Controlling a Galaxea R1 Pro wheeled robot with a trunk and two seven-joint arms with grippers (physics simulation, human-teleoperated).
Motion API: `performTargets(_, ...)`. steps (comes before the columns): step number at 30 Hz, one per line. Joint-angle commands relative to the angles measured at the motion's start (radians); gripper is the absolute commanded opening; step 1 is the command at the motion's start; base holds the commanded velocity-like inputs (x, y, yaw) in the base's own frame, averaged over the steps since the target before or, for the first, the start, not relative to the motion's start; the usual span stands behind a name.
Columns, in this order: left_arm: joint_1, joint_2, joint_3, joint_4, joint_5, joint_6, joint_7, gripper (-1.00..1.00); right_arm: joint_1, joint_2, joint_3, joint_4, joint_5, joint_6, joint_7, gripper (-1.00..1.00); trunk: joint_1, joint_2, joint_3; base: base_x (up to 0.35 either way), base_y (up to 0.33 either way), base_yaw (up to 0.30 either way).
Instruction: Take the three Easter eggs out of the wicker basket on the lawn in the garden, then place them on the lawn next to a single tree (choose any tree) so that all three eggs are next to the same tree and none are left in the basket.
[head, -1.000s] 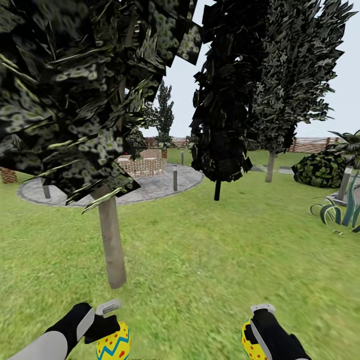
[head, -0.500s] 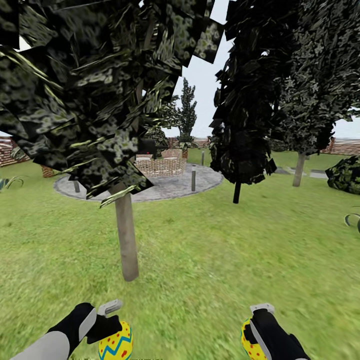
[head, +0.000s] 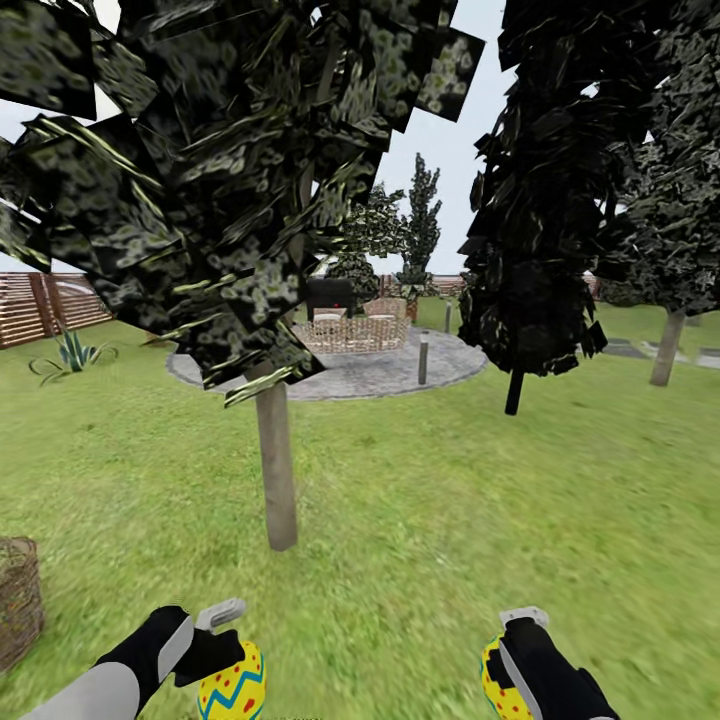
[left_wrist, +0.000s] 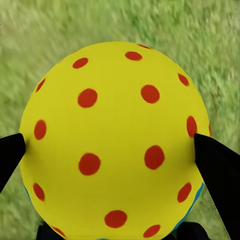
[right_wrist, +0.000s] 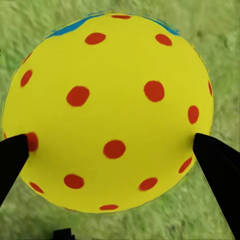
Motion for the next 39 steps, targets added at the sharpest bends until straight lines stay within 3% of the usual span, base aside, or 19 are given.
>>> performTargets(1,-0.001,-0.001,0.004,-0.001,0.006,0.006,0.001,-1.0,0.0,0.0,0.002,-0.002,0.008,0.006,0.003,-1.0,0.0,-0.001,-0.001,0.0,-0.325,0.291)
performTargets(7,-0.001,-0.001,0.004,-0.001,0.006,0.006,0.001,-1.0,0.0,0.012,0.002,-0.001,0.01,0.006,0.002,-1.0,0.0,-0.001,-0.001,0.0,-0.325,0.291)
performTargets(21,-0.001,0.0,0.004,-0.001,0.007,0.006,0.001,-1.0,0.0,0.012,0.002,-0.001,0.01,0.008,0.002,-1.0,0.0,-0.001,-0.001,0.029,-0.325,0.285)
performTargets(39,-0.001,-0.001,0.004,-0.001,0.008,0.006,0.001,-1.0,0.0,0.012,0.002,-0.001,0.01,0.008,0.002,-1.0,0.0,-0.001,-0.001,0.088,-0.325,0.052)
